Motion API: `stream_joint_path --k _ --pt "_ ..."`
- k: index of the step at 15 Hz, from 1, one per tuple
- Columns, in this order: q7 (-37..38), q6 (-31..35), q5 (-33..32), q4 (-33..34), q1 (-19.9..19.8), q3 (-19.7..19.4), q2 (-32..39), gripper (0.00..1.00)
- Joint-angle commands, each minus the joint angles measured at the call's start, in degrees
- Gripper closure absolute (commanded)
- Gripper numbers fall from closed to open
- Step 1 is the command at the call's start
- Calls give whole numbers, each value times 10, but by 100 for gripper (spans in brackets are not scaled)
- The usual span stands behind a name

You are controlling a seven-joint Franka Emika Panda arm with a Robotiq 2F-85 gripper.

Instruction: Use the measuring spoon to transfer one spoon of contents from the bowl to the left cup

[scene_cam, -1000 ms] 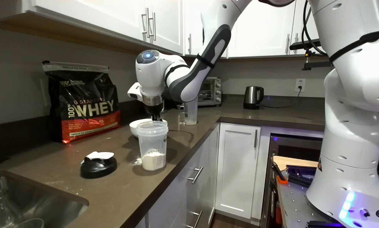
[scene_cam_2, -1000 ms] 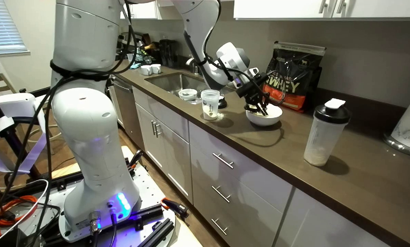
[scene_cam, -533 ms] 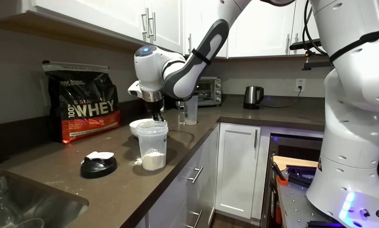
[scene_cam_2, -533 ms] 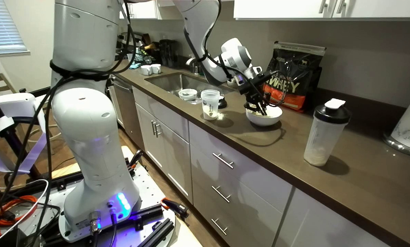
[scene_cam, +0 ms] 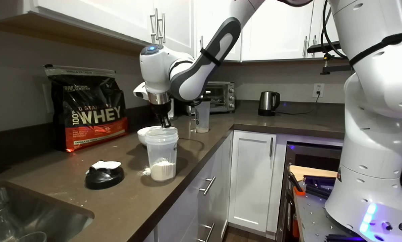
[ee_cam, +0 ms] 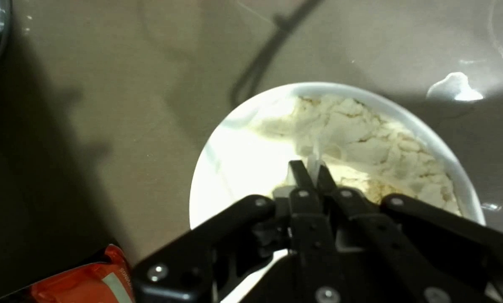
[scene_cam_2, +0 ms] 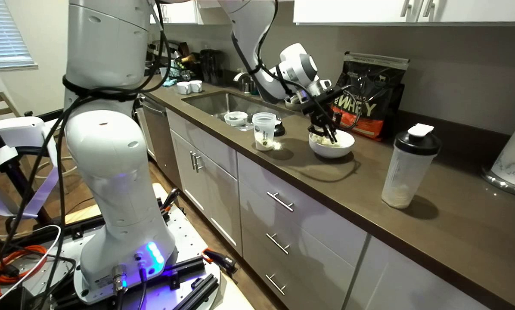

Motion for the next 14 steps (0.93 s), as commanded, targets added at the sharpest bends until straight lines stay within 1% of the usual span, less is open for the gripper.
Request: stream_joint_path --k 1,8,14 --pt "-24 -18 20 9 3 9 -7 99" --pt "-43 -106 33 23 12 19 -7 99" --pt "-45 -138 28 35 12 21 -2 99"
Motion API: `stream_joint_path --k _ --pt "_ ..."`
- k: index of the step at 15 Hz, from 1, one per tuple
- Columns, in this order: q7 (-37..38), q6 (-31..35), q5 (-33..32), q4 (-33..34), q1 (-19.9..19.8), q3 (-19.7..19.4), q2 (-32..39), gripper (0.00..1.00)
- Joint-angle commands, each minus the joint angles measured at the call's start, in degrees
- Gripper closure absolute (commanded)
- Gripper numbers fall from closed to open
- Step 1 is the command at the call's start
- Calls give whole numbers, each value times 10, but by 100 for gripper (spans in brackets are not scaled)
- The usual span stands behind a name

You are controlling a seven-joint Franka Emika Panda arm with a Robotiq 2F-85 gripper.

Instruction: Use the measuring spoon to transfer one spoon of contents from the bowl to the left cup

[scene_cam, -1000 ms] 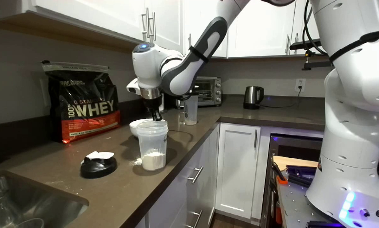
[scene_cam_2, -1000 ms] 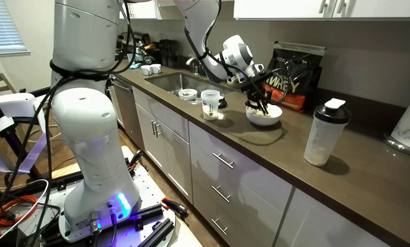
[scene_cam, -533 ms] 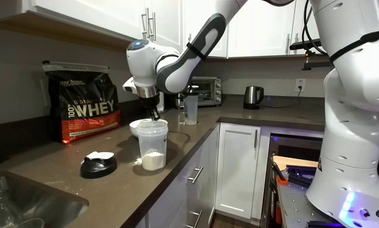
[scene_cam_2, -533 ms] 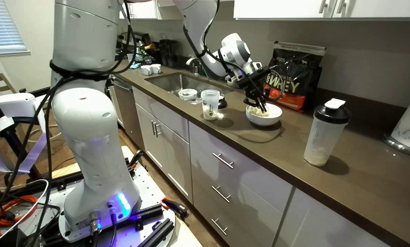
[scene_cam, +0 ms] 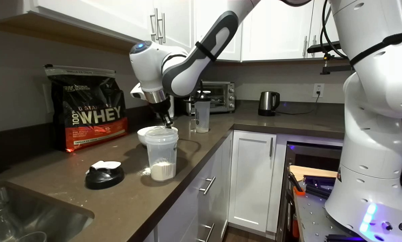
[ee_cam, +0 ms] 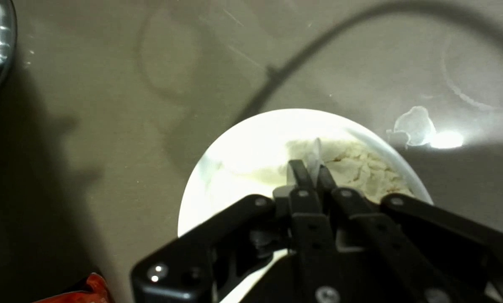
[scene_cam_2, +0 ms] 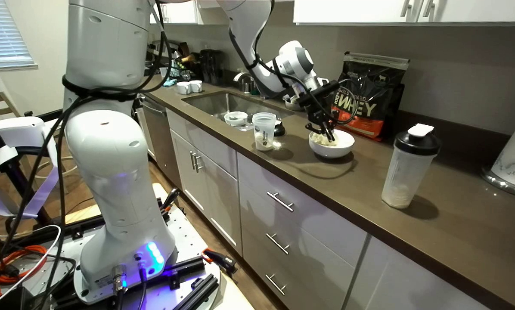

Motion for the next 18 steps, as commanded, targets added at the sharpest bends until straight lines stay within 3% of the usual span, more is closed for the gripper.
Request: stream_joint_path --k 1,18 --pt "-24 -29 14 11 2 1 -2 99" --pt "-25 -124 107 52 7 16 14 99"
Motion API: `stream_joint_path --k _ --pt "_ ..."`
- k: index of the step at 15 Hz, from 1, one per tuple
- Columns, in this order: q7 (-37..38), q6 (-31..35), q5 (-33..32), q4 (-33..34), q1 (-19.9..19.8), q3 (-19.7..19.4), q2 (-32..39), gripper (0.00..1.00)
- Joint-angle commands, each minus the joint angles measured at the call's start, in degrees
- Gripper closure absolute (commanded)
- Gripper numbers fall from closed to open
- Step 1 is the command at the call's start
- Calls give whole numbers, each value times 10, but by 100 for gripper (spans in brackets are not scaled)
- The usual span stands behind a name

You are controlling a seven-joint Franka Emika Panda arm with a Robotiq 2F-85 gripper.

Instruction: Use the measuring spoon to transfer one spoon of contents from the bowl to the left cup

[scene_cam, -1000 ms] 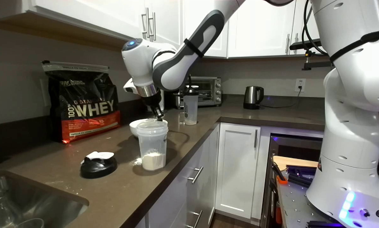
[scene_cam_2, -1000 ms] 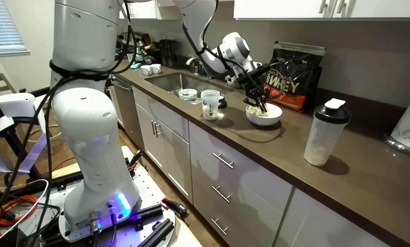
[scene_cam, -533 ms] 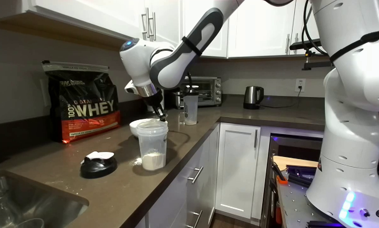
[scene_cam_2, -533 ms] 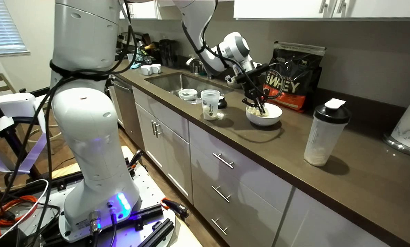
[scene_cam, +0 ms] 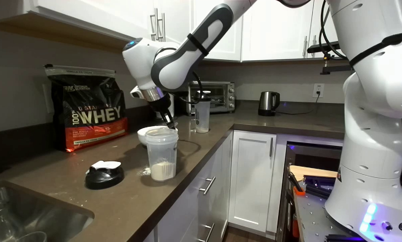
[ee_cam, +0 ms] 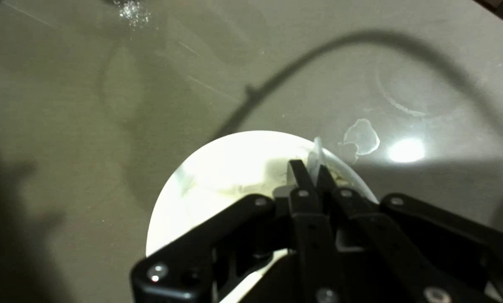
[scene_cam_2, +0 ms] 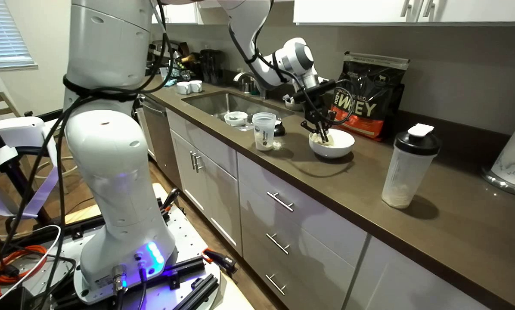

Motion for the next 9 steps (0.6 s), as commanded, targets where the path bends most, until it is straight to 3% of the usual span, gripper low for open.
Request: stream_joint_path --k 1,9 --pt "-18 -32 36 21 6 1 6 99" --pt "-2 -45 90 24 14 1 8 99"
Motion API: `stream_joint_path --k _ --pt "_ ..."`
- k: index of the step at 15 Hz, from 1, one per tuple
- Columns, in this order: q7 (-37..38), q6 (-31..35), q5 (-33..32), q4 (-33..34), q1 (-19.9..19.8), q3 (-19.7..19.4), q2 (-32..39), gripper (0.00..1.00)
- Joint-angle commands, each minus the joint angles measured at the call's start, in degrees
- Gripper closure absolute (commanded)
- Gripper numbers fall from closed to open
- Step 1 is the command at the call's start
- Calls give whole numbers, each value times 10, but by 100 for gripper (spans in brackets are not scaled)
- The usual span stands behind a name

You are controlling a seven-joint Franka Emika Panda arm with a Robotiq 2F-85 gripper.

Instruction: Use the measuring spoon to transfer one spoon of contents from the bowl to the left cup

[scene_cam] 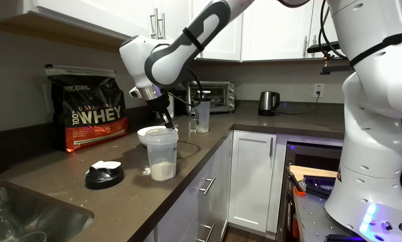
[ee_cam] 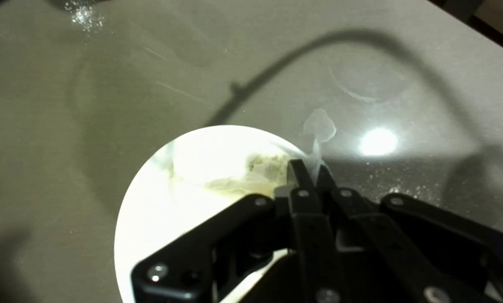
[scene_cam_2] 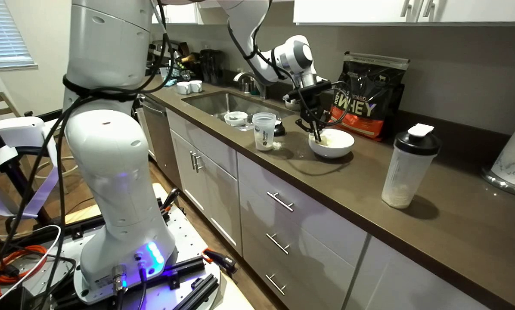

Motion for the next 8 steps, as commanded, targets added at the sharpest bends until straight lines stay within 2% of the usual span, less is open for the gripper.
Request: stream_joint_path --k 1,8 --pt "2 -11 28 10 6 -1 6 99" --pt "17 15 -8 -5 12 -12 1 99"
